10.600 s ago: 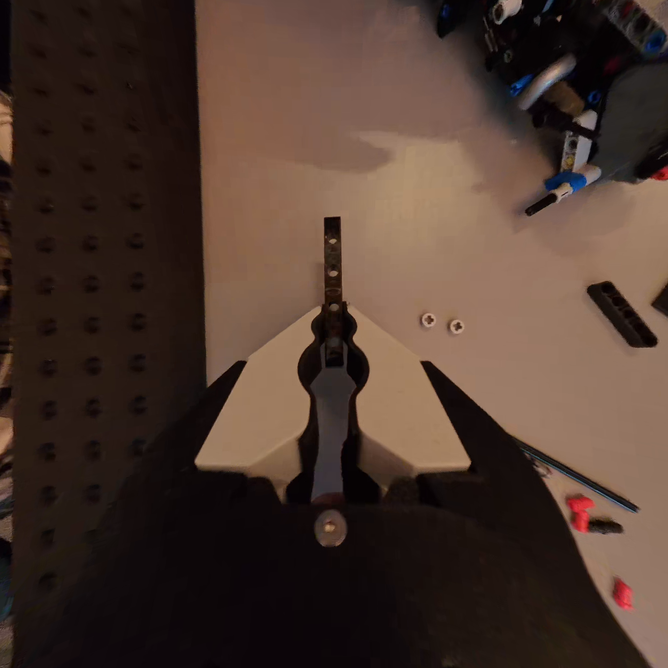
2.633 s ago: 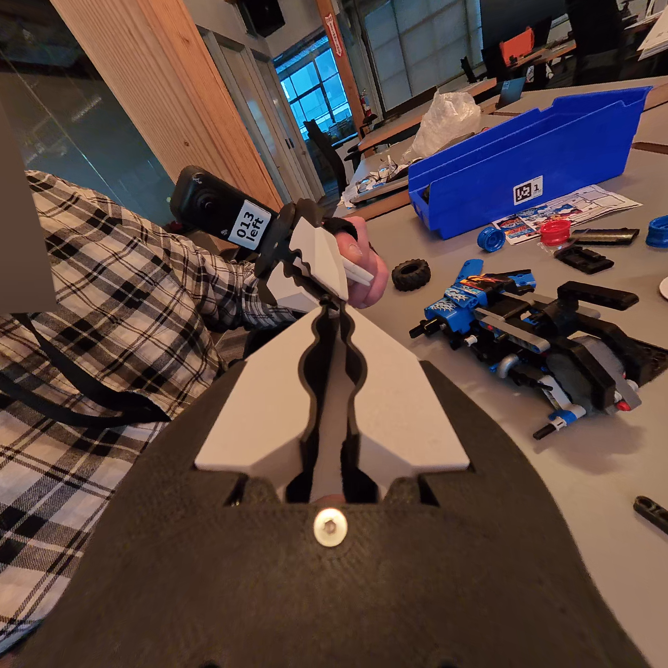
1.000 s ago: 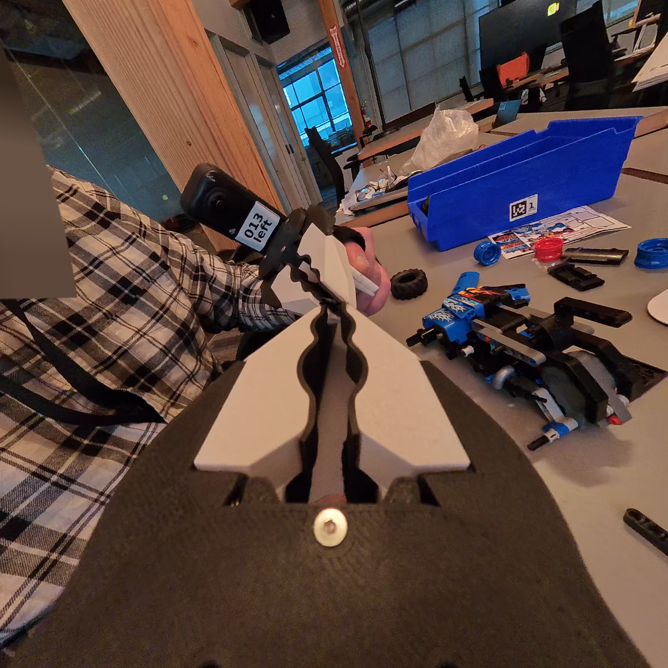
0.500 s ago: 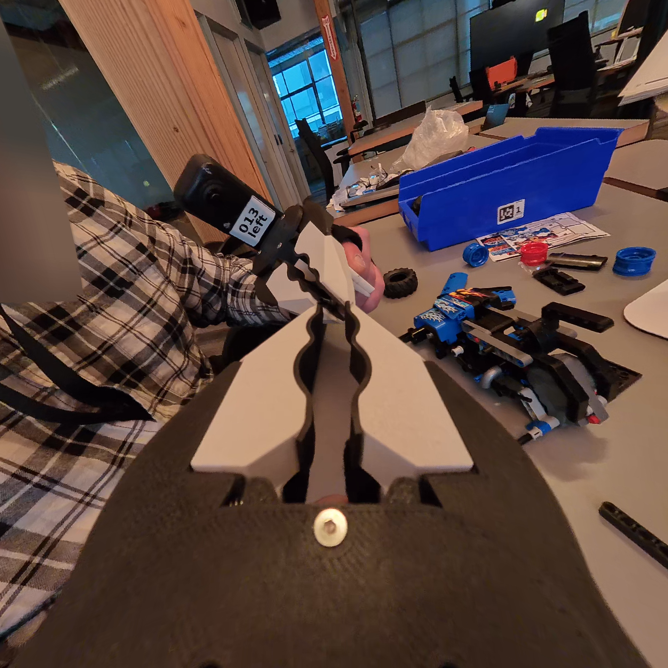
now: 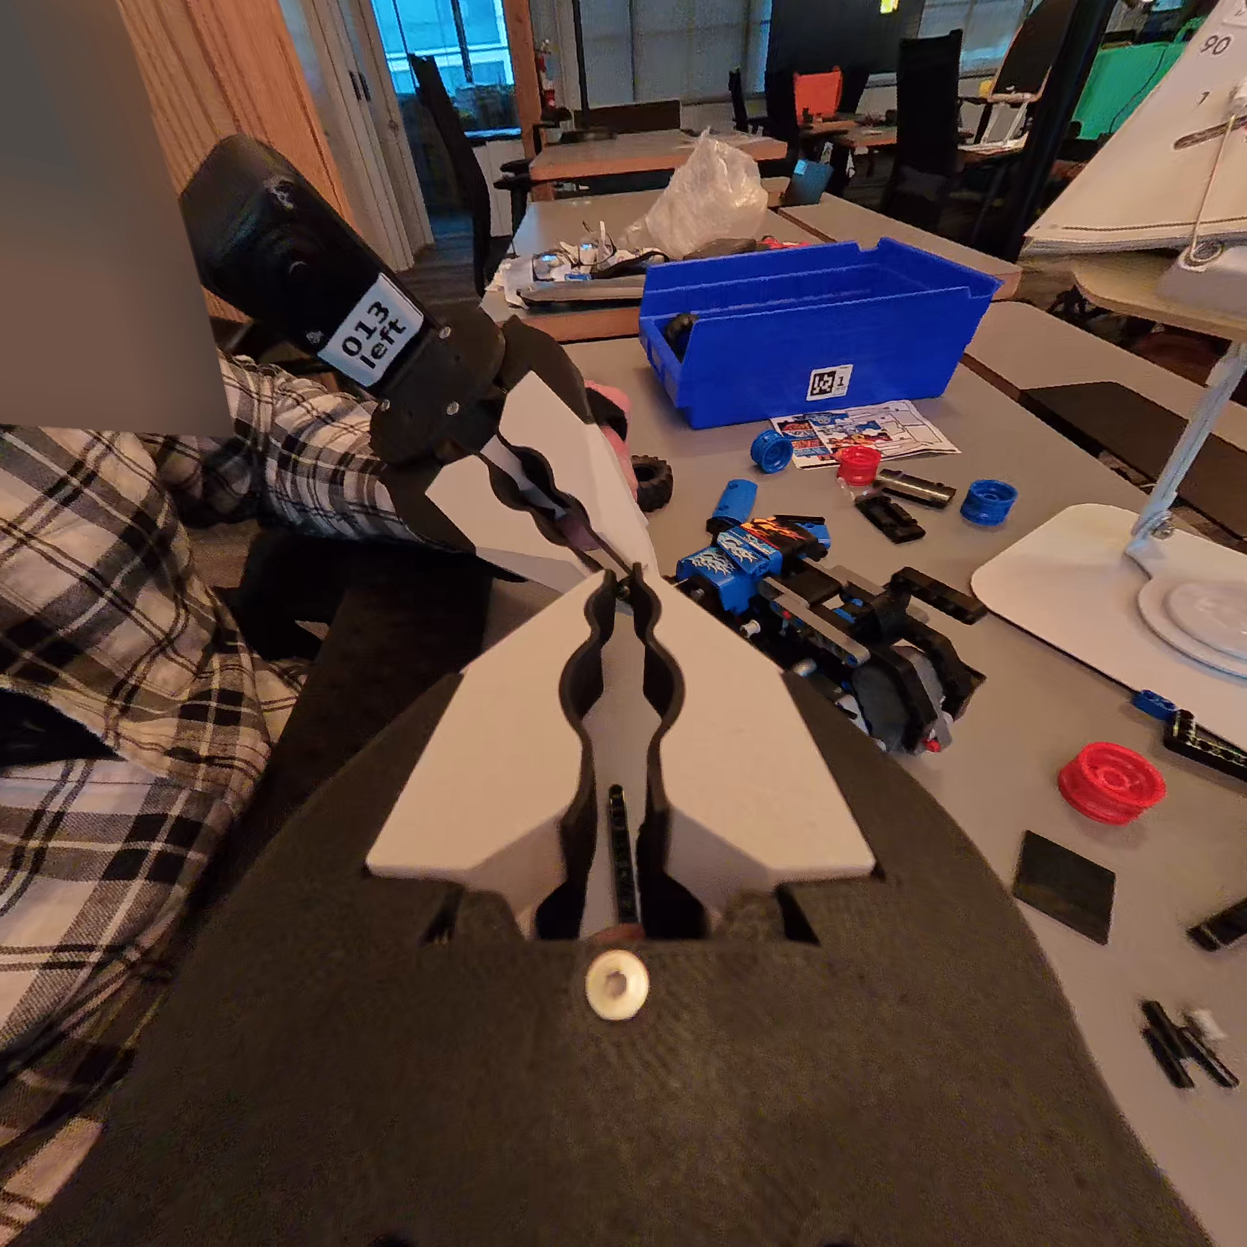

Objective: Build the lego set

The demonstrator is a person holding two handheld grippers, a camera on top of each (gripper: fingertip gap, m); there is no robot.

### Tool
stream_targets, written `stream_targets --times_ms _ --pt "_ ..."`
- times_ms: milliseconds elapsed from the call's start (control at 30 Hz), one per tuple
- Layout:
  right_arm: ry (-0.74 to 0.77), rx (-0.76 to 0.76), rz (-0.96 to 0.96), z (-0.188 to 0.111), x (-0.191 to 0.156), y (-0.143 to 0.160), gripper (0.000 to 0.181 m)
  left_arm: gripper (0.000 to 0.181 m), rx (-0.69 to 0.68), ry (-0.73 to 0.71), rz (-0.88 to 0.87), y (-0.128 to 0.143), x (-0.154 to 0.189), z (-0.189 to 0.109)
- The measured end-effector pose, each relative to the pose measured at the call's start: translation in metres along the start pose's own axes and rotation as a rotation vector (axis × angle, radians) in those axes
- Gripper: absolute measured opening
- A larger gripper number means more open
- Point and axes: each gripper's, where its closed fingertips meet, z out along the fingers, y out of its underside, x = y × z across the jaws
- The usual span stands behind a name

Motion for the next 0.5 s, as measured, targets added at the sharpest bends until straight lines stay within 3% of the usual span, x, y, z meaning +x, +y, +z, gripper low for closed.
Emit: stream_targets --times_ms 200,300,433,500 --pt "0.019 -0.095 -0.035 -0.003 0.005 0.015 0.002 0.004 -0.037 0.093 -0.110 0.009 0.009 0.005" --pt "0.045 -0.213 -0.073 -0.007 0.011 0.038 0.002 0.022 -0.107 0.223 -0.197 0.020 0.027 0.007" --pt "0.021 -0.352 -0.097 -0.007 0.006 0.072 0.002 0.036 -0.311 0.446 -0.297 0.056 0.069 0.010" --pt "0.006 -0.425 -0.116 -0.007 0.002 0.089 0.001 0.035 -0.409 0.475 -0.287 0.076 0.082 0.011"
